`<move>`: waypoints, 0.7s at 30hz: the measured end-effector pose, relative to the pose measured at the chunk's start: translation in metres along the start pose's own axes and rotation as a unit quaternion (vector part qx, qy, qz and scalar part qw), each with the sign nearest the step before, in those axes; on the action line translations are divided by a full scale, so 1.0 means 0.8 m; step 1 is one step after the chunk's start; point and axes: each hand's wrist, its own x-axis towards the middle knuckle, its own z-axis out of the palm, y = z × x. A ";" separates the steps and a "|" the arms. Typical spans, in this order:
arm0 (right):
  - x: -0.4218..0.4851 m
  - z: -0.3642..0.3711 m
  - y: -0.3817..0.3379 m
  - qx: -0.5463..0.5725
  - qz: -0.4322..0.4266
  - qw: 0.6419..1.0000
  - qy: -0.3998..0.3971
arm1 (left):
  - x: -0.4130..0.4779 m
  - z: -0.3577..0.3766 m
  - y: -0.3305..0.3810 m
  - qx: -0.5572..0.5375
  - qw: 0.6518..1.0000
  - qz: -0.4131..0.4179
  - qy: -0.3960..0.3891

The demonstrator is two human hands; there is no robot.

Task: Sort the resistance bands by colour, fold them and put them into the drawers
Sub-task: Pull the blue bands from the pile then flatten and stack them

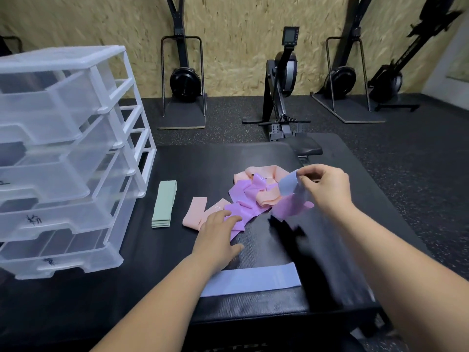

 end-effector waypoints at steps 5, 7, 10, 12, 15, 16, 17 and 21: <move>0.008 -0.013 -0.032 0.018 -0.060 0.998 0.030 | 0.005 -0.028 0.028 -0.062 0.996 0.039 0.056; 0.012 -0.020 -0.047 0.026 -0.086 0.995 0.036 | 0.007 -0.043 0.038 -0.081 0.993 0.050 0.074; 0.018 -0.025 -0.069 0.023 -0.111 0.993 0.020 | 0.014 -0.068 0.052 -0.127 0.987 0.044 0.093; 0.017 -0.024 -0.079 0.024 -0.121 0.992 0.008 | 0.018 -0.086 0.062 -0.170 0.978 0.043 0.112; 0.005 -0.019 -0.091 0.031 -0.132 0.990 -0.039 | 0.021 -0.107 0.079 -0.222 0.962 0.061 0.147; 0.000 -0.016 -0.094 0.027 -0.141 0.988 -0.059 | 0.020 -0.112 0.085 -0.238 0.957 0.059 0.153; -0.005 -0.013 -0.096 0.022 -0.152 0.985 -0.082 | 0.020 -0.115 0.089 -0.250 0.954 0.052 0.158; -0.018 -0.005 -0.097 -0.012 -0.171 0.972 -0.161 | 0.024 -0.127 0.088 -0.308 0.931 -0.014 0.198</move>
